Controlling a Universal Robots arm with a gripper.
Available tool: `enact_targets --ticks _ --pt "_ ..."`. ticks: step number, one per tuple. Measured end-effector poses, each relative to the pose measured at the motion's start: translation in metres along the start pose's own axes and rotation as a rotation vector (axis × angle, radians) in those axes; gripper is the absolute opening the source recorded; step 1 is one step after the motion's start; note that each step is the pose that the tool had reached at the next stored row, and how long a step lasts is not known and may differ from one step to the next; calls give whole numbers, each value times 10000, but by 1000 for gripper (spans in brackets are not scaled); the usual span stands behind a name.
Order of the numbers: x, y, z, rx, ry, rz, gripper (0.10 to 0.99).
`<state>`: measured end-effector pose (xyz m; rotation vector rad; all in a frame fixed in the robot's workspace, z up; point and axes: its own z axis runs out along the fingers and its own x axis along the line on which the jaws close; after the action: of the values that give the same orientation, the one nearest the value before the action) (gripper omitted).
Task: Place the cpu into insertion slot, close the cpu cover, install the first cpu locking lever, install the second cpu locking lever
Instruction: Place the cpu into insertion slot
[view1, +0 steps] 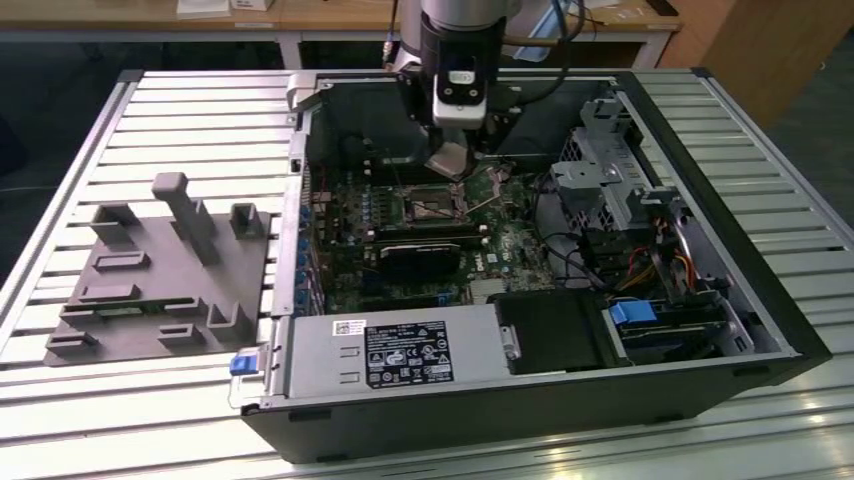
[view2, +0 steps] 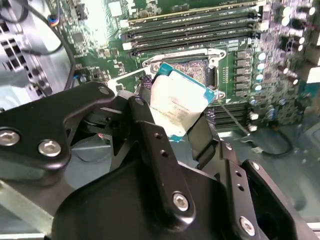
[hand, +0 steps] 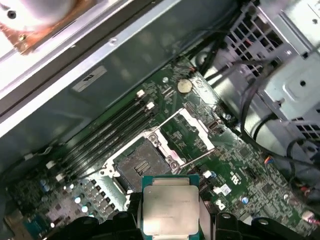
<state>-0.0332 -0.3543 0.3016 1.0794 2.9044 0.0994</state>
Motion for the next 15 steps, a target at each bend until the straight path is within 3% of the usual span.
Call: enact_targets --ticks 15 --pt "2 -7 101 44 -204 2722 537"
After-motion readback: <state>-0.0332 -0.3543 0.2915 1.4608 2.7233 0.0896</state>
